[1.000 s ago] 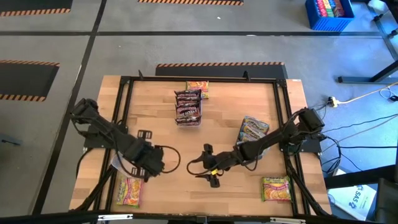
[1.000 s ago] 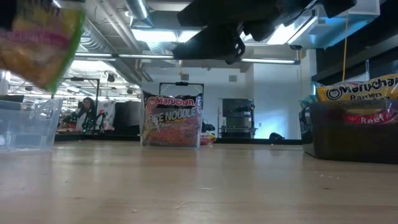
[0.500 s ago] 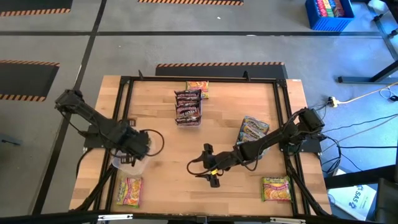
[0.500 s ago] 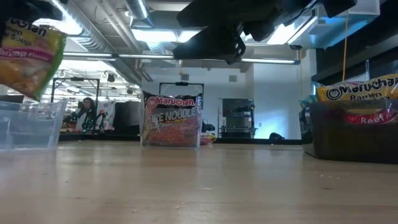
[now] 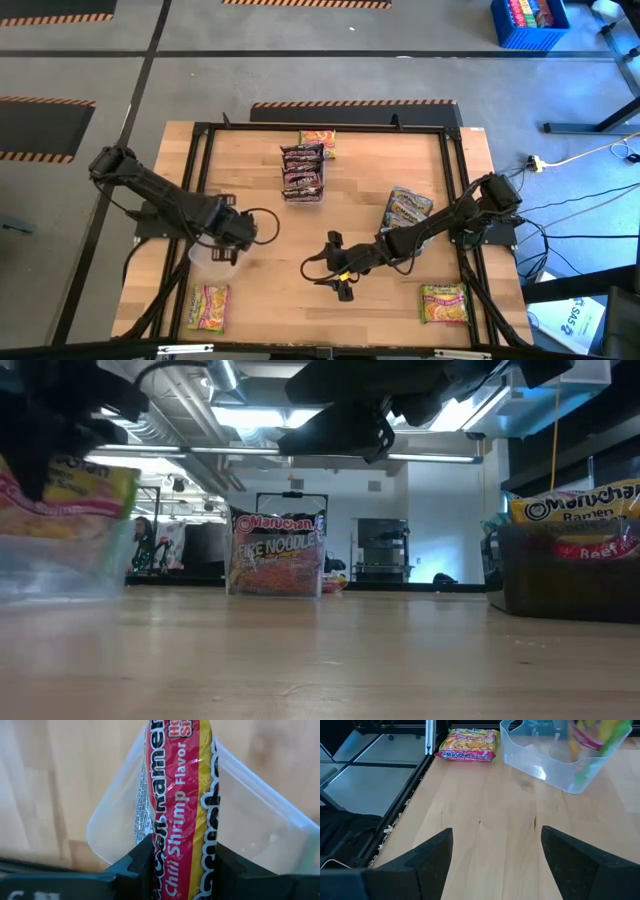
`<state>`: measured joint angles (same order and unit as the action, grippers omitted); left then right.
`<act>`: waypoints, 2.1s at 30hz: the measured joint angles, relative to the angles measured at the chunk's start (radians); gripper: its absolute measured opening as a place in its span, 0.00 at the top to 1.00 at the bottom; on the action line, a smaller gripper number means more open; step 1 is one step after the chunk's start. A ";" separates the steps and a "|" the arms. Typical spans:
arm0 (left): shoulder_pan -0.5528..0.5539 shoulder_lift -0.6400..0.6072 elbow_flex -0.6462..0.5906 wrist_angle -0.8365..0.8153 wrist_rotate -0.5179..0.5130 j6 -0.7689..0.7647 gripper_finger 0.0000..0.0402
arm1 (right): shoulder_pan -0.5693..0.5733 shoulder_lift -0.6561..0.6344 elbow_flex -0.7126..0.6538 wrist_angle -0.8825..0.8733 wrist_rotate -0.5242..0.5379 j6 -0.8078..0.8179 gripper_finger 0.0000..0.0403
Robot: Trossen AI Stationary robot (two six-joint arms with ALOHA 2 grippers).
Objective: Sort Maruchan noodles
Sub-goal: Put the green noodle pack into the left transparent bin
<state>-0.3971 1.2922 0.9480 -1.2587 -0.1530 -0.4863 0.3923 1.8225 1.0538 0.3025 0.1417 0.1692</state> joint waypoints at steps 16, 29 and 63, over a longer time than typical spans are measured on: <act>0.172 -0.006 -0.197 0.028 -0.069 -0.242 0.70 | 0.000 0.001 -0.001 -0.019 -0.003 0.001 0.30; 0.213 -0.003 -0.136 -0.023 0.005 -0.240 0.70 | 0.000 0.001 -0.001 -0.018 -0.003 0.001 0.30; 0.308 -0.004 -0.172 0.094 -0.183 0.307 0.67 | 0.000 0.069 -0.002 0.009 -0.031 0.006 0.30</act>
<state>-0.0891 1.2884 0.7755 -1.1647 -0.3362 -0.1796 0.3923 1.8915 1.0522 0.3117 0.1112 0.1748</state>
